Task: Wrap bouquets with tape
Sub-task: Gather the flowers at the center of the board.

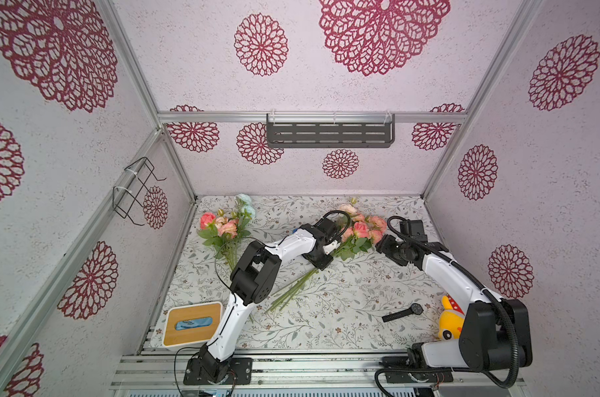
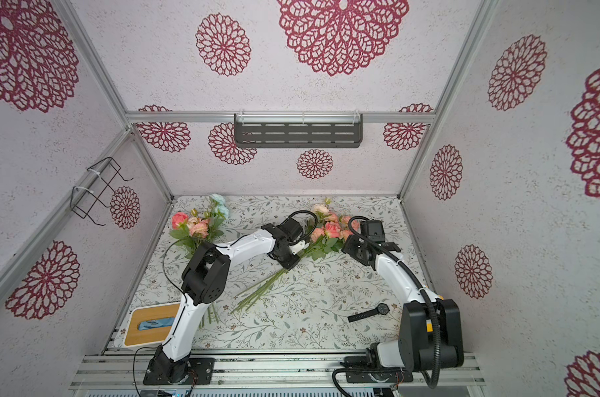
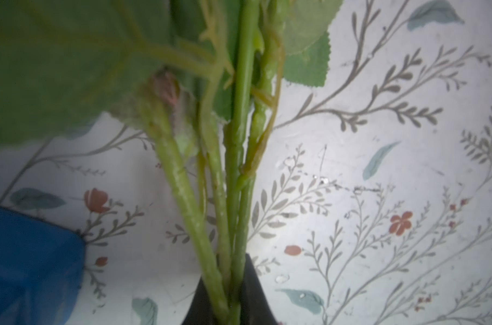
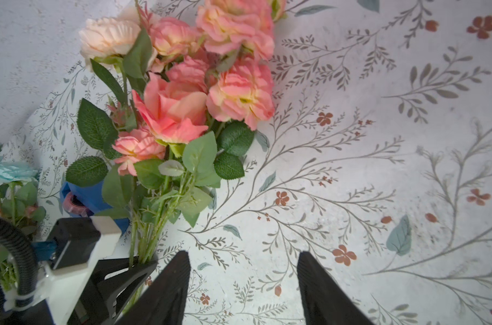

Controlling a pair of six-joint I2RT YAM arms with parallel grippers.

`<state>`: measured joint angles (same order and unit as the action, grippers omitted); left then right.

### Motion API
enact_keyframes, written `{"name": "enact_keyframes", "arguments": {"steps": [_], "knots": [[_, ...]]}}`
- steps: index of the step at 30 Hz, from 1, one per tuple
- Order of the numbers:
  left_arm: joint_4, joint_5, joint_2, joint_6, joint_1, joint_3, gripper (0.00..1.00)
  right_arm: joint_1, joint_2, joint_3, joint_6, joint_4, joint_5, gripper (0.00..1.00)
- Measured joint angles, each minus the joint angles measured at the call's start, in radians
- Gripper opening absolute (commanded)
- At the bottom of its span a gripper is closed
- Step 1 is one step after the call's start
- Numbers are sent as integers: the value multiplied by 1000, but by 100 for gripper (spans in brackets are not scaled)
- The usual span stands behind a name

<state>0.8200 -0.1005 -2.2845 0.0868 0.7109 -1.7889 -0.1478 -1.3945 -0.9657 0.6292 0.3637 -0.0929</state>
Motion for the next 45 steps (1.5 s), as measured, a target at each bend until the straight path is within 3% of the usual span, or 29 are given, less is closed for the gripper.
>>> {"name": "enact_keyframes", "arguments": {"steps": [5, 19, 27, 36, 45], "knots": [[-72, -49, 63, 132, -16, 114, 0, -27, -42, -33, -9, -6, -6, 62], [-150, -90, 64, 310, 0, 134, 1, -51, -55, -54, -10, -8, -8, 62], [-180, -69, 64, 333, -3, 135, 15, -55, -90, -72, -10, -7, -10, 62], [-180, -61, 64, 302, -2, 137, 40, -56, -93, -98, -10, -8, -10, 62], [-201, -55, 74, 260, -3, 164, 44, -56, -93, -98, -17, -1, -9, 62]]}}
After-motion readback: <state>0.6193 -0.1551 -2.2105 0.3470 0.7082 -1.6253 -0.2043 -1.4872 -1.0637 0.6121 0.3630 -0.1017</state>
